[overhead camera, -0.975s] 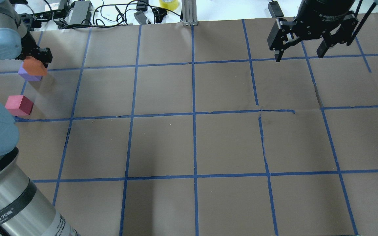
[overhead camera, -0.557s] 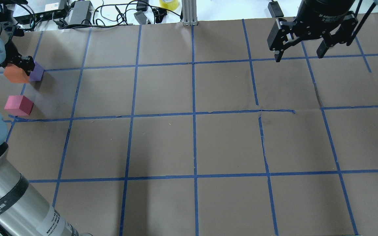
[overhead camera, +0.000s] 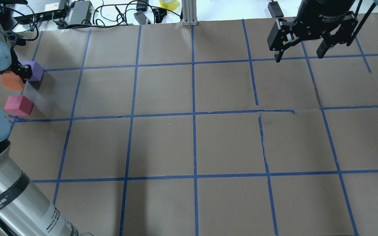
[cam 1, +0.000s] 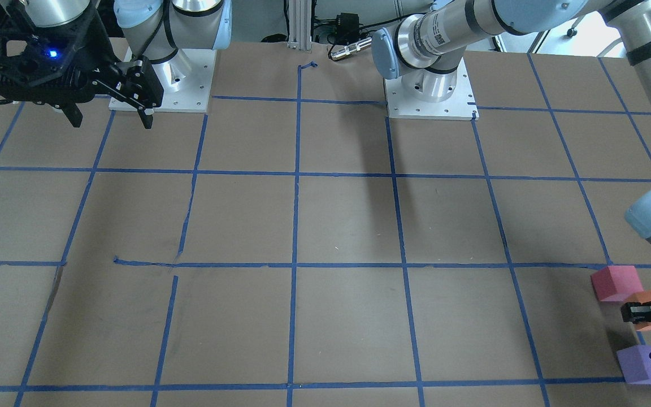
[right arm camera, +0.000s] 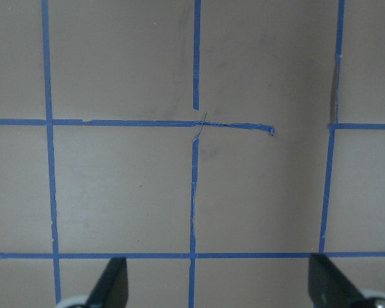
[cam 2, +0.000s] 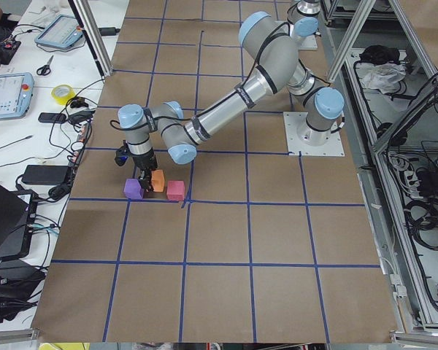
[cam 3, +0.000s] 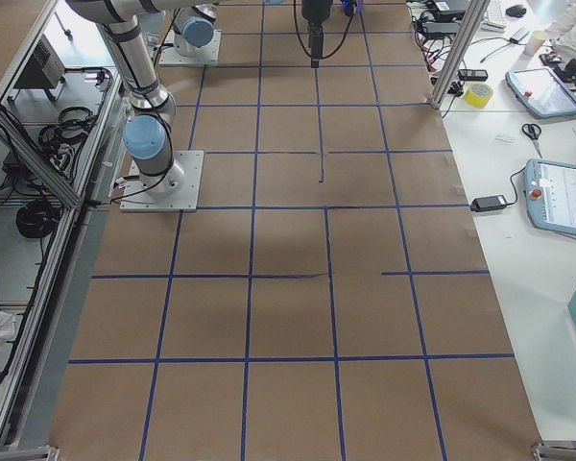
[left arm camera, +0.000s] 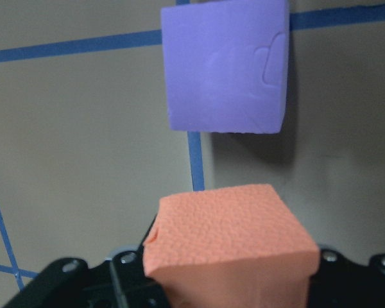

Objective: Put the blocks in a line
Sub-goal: 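Lower the orange cube into the gap between the purple and pink cubes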

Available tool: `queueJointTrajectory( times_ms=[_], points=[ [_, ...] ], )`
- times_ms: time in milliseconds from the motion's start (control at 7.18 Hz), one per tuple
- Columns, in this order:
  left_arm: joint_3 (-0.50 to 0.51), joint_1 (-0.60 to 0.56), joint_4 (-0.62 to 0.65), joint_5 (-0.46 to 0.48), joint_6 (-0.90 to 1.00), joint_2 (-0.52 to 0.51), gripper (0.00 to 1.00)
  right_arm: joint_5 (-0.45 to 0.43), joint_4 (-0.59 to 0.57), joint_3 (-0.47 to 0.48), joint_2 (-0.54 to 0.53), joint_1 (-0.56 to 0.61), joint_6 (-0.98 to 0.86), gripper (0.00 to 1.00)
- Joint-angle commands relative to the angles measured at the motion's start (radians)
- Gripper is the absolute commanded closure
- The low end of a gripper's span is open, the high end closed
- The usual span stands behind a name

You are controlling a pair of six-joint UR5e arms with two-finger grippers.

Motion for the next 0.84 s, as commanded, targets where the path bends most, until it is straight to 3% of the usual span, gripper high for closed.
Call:
queueJointTrajectory(
  times_ms=[0, 557, 697],
  points=[
    [0.003, 0.000, -0.001, -0.001, 0.001, -0.020, 1.00, 0.000, 0.001, 0.000, 0.000, 0.000, 0.001, 0.00],
    [-0.004, 0.000, 0.023, -0.007, 0.003, -0.056, 1.00, 0.000, 0.001, 0.000, 0.000, 0.000, 0.006, 0.00],
    [-0.006, 0.000, 0.025, -0.006, 0.005, -0.054, 0.94, -0.002, 0.001, 0.000, -0.002, 0.000, 0.001, 0.00]
  ],
)
